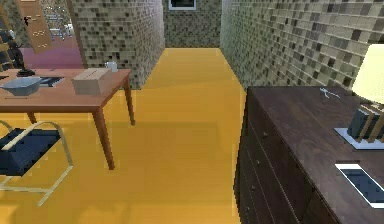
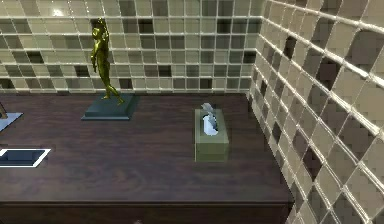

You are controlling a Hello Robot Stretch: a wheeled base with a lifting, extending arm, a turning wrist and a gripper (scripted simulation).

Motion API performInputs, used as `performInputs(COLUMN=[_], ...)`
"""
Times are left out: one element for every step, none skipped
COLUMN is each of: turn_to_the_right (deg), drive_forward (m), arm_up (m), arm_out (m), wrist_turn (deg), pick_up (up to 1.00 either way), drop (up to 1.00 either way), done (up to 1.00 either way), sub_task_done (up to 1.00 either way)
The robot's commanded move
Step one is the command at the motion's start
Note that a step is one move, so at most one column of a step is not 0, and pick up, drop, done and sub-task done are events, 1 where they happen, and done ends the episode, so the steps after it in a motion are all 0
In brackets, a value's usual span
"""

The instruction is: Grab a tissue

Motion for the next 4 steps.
performInputs(turn_to_the_right=[0.0,0.0,0.0,0.0], drive_forward=[0.0,0.0,0.0,0.0], arm_up=[0.5,0.38,0.0,0.0], arm_out=[0.0,0.0,0.16,0.0], wrist_turn=[0.0,0.0,0.0,45.0], pick_up=[0.0,0.0,0.0,0.0], drop=[0.0,0.0,0.0,0.0], done=[0.0,0.0,0.0,0.0], sub_task_done=[0.0,0.0,0.0,0.0])
